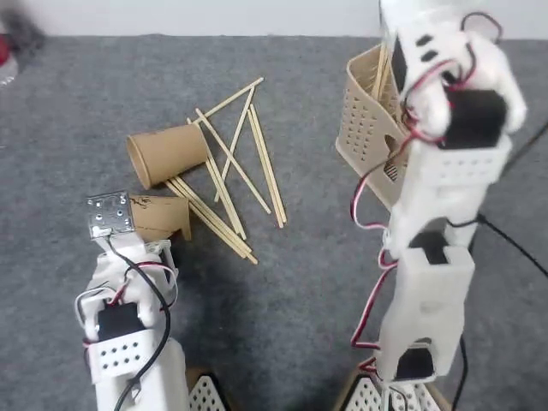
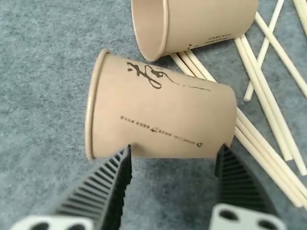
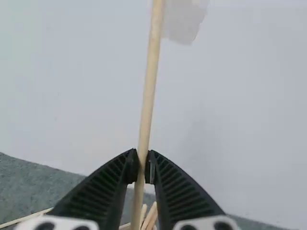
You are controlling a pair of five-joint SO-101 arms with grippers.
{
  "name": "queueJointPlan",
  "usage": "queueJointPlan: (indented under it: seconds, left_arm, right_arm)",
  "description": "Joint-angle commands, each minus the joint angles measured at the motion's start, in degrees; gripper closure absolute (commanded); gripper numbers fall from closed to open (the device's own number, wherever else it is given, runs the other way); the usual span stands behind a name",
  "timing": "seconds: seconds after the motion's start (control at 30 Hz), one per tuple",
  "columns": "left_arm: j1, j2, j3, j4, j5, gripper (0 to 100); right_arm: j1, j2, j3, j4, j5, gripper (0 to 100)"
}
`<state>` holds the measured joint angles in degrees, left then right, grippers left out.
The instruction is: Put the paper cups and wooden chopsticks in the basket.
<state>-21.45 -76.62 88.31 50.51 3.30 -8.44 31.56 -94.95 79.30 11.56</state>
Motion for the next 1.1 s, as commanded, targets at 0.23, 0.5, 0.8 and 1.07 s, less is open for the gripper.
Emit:
queueJointPlan:
  seconds: [0.23, 0.5, 0.8, 1.07]
  left_arm:
    - [0.5, -0.4, -0.1, -1.2, 0.7, 73]
    - [0.6, -0.4, -0.1, -1.2, 0.7, 73]
    - [0.6, -0.4, -0.1, -1.2, 0.7, 73]
    - [0.6, -0.4, -0.1, -1.2, 0.8, 73]
  right_arm:
    - [-1.2, 4.9, -1.4, -4.4, -8.9, 99.1]
    - [0.2, 8.6, -1.3, -1.5, -4.6, 99.1]
    - [0.5, 12.2, -1.3, -4.4, -3.6, 98.1]
    - [0.6, 11.6, -1.5, -3.6, -3.4, 77.5]
